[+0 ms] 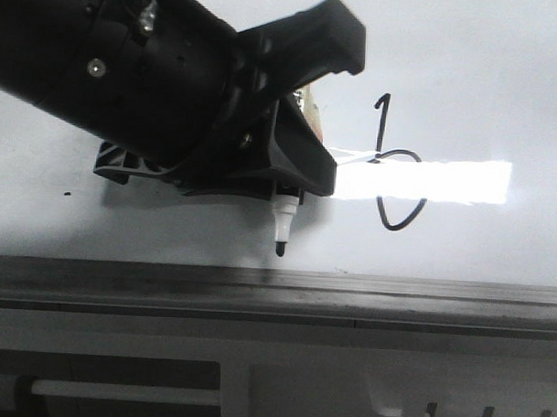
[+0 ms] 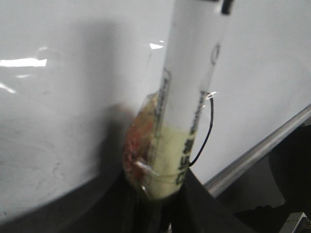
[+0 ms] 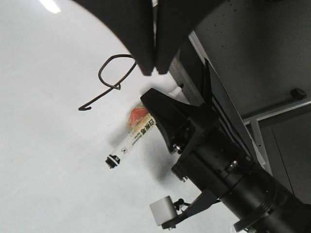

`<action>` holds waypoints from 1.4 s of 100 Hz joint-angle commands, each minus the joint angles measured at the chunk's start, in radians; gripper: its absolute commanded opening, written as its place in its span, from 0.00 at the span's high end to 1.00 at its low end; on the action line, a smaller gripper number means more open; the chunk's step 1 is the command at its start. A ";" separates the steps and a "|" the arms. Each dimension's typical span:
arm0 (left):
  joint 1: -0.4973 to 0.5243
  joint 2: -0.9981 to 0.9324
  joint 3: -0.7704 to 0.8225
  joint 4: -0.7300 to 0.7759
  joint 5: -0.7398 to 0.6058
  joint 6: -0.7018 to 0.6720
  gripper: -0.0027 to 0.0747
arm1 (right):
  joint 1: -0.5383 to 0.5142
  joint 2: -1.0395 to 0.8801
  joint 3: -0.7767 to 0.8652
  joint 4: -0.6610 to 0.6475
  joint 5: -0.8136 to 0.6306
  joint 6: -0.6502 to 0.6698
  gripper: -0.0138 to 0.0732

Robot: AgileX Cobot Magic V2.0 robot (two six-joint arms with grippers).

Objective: Write number 6 on whiteboard

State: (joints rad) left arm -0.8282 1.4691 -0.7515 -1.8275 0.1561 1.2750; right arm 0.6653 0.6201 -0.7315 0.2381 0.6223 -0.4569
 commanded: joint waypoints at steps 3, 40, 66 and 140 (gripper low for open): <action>0.027 0.017 0.014 -0.018 -0.267 -0.007 0.99 | -0.007 -0.001 -0.031 0.003 -0.078 -0.007 0.92; 0.027 0.017 0.014 -0.018 -0.306 -0.007 0.78 | -0.007 -0.001 -0.031 0.003 -0.080 -0.007 0.92; 0.027 0.017 0.014 -0.018 -0.322 -0.007 0.62 | -0.007 -0.001 -0.031 0.003 -0.080 -0.007 0.92; 0.024 -0.099 0.004 0.073 -0.235 -0.007 0.27 | -0.007 -0.013 -0.031 0.003 -0.095 -0.007 0.91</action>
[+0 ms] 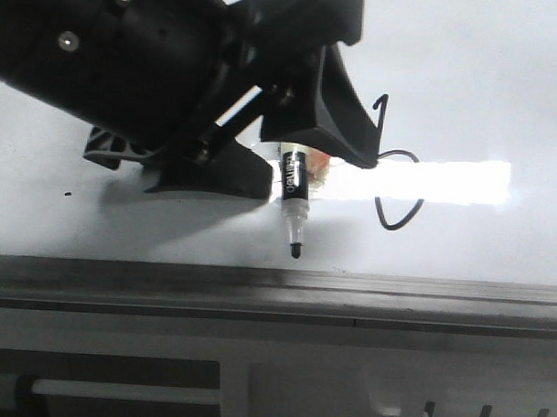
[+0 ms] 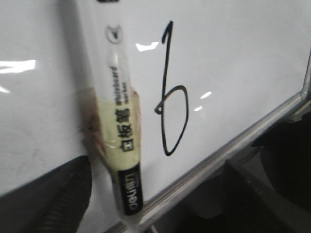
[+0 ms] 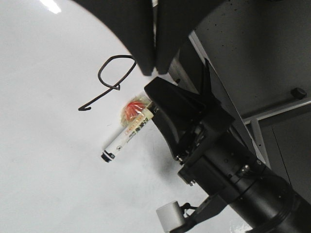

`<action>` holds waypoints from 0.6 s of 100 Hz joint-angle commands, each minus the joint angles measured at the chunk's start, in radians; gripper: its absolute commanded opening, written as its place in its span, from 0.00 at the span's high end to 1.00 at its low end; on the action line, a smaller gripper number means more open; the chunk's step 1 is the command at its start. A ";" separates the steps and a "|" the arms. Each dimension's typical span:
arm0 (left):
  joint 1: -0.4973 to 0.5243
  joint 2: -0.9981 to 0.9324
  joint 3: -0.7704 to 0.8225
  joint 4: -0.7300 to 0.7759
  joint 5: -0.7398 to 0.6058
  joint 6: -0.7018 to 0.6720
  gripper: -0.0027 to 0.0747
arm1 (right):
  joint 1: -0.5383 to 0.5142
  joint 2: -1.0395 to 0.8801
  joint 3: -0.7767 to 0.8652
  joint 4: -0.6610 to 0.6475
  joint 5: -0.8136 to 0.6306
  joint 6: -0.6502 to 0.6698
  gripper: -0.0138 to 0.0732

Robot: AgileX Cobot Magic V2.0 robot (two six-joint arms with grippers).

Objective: Write number 6 on whiteboard

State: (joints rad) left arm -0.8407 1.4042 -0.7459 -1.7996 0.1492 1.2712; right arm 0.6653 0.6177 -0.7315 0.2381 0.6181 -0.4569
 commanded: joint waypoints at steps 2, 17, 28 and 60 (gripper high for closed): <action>0.037 -0.051 -0.001 0.060 -0.226 -0.003 0.29 | -0.007 -0.014 -0.031 0.003 -0.097 -0.007 0.91; 0.037 -0.201 -0.001 0.189 -0.223 -0.003 0.56 | -0.007 -0.071 -0.031 0.003 -0.130 -0.007 0.91; 0.037 -0.325 0.011 0.271 -0.198 -0.003 0.79 | -0.007 -0.144 -0.030 -0.019 -0.110 -0.007 0.91; 0.037 -0.738 0.266 0.408 -0.149 -0.003 0.99 | -0.020 -0.491 0.157 -0.306 -0.110 0.159 0.91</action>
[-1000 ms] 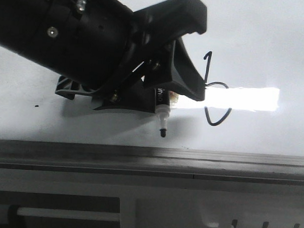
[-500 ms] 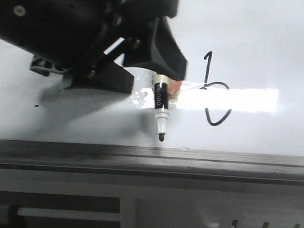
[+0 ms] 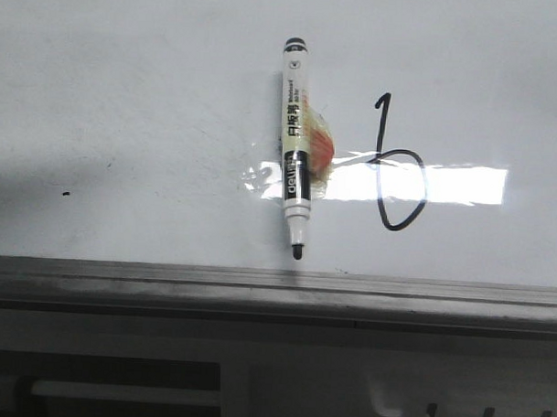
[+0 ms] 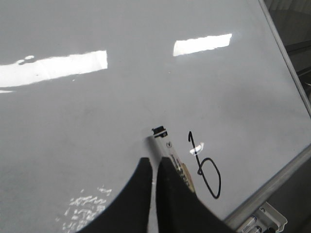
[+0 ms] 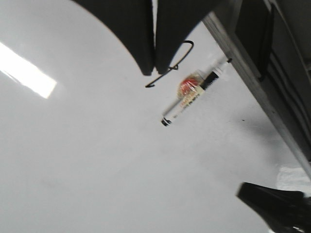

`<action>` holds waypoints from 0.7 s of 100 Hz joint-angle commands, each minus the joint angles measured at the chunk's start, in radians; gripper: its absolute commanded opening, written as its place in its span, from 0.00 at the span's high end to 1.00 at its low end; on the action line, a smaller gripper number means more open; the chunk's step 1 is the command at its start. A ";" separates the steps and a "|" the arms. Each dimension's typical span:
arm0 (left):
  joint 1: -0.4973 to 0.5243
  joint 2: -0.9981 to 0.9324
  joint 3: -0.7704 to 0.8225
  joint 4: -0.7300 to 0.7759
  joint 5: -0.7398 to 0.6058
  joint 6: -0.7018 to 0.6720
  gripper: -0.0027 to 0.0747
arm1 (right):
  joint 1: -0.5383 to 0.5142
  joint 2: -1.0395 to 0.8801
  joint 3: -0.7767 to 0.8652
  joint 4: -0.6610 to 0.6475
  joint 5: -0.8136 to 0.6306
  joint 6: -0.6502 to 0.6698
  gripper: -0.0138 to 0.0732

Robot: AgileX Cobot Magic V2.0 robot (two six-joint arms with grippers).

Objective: Write number 6 on whiteboard

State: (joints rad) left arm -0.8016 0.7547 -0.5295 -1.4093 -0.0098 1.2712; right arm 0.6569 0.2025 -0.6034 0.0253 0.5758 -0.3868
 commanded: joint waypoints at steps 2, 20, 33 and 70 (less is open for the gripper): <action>-0.002 -0.114 0.074 0.018 0.010 -0.003 0.99 | -0.011 -0.092 0.042 -0.101 -0.066 0.099 0.91; -0.002 -0.285 0.230 -0.005 0.010 -0.003 0.99 | -0.011 -0.233 0.102 -0.099 -0.030 0.099 0.91; -0.002 -0.341 0.280 -0.005 0.017 -0.003 0.99 | -0.011 -0.212 0.110 -0.098 -0.025 0.099 0.91; -0.002 -0.345 0.331 -0.005 0.010 -0.003 0.99 | -0.011 -0.212 0.119 -0.098 -0.020 0.099 0.91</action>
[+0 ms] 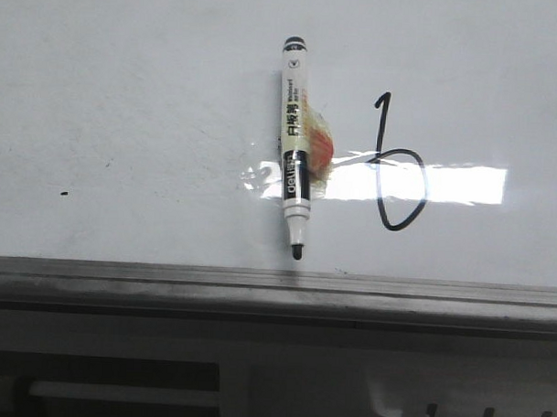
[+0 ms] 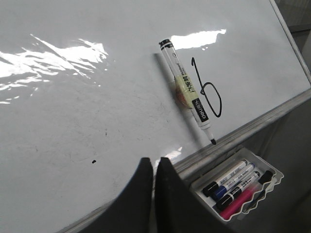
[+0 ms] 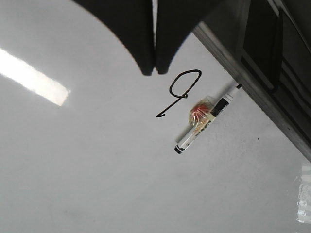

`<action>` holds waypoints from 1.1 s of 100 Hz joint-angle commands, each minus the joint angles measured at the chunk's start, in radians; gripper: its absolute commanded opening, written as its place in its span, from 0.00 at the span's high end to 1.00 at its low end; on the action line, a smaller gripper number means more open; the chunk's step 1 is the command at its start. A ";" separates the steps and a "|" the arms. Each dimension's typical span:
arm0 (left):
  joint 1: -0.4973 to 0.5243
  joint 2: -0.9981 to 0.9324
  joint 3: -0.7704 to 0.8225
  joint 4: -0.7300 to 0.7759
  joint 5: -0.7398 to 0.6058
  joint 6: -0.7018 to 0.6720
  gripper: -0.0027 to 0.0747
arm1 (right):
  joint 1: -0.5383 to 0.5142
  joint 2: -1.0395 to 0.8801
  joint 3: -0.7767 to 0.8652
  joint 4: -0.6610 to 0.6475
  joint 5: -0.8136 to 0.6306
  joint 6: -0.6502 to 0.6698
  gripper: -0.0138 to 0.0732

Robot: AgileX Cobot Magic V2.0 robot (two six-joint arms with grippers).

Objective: Write number 6 on whiteboard

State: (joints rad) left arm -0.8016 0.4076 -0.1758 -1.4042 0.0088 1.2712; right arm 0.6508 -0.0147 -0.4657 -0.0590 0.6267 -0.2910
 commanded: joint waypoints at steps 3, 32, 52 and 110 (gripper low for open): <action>-0.002 0.002 -0.023 -0.011 -0.009 -0.003 0.99 | -0.005 0.005 -0.019 -0.013 -0.071 0.003 0.91; 0.009 -0.099 0.039 0.253 -0.155 -0.070 0.99 | -0.005 0.005 -0.019 -0.013 -0.071 0.003 0.91; 0.226 -0.274 0.148 0.944 -0.200 -0.700 0.99 | -0.005 0.005 -0.019 -0.013 -0.071 0.003 0.91; 0.727 -0.442 0.224 1.259 0.283 -1.189 0.99 | -0.005 0.005 -0.019 -0.013 -0.071 0.003 0.91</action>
State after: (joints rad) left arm -0.0794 -0.0059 0.0051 -0.0902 0.3348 0.0943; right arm 0.6508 -0.0147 -0.4618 -0.0590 0.6289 -0.2891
